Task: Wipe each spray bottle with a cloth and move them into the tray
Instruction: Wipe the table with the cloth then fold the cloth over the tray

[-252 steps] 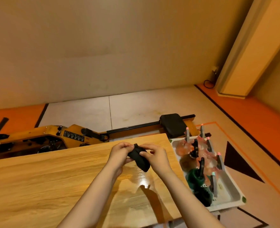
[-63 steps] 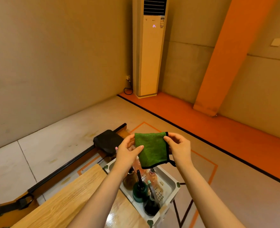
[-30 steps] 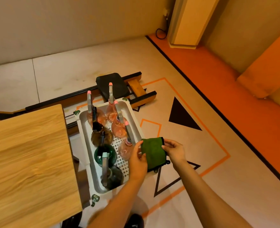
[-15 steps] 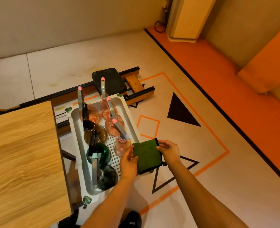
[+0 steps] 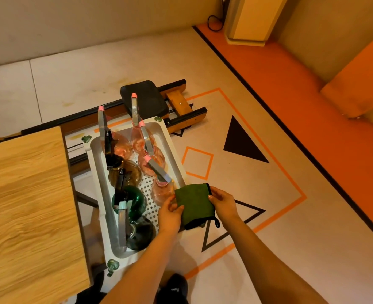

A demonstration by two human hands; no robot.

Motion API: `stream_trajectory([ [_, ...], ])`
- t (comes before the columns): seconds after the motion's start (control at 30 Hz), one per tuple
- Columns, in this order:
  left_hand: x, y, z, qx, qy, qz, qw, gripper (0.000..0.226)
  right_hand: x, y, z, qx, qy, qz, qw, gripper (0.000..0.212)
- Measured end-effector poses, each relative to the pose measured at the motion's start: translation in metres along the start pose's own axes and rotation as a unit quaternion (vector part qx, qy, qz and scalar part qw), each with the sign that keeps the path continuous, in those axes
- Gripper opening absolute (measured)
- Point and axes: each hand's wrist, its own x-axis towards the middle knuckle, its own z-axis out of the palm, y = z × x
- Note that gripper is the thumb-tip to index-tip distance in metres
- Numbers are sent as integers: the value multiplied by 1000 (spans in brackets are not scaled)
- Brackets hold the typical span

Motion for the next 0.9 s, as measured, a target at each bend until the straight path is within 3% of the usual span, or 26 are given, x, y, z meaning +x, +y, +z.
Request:
stream_trajectory([
  [0.13,1,1,2,36,-9,-11,999,41,4,1,2,-37,-5,16,999,37],
  [0.23,3,-3,-3,156,-10,6,988,29,2,0,3,-114,21,2,993,37],
  [0.33,-11,2,-15,167,72,27,983,11,-11,-11,10,-168,59,-78,981,35],
  [0.43,-19,8,-23,137,130,73,979,39,-23,-33,31,-176,-20,-151,973,37],
  [0.57,-15,17,-23,140,45,145,978,64,-28,-56,60,-149,-134,-147,968,43],
  [0.7,-5,21,-28,107,-14,148,983,75,-24,-55,73,-145,-158,-118,970,35],
  [0.9,-2,29,-31,-5,-34,128,991,52,-24,-48,73,-127,-171,-131,968,38],
])
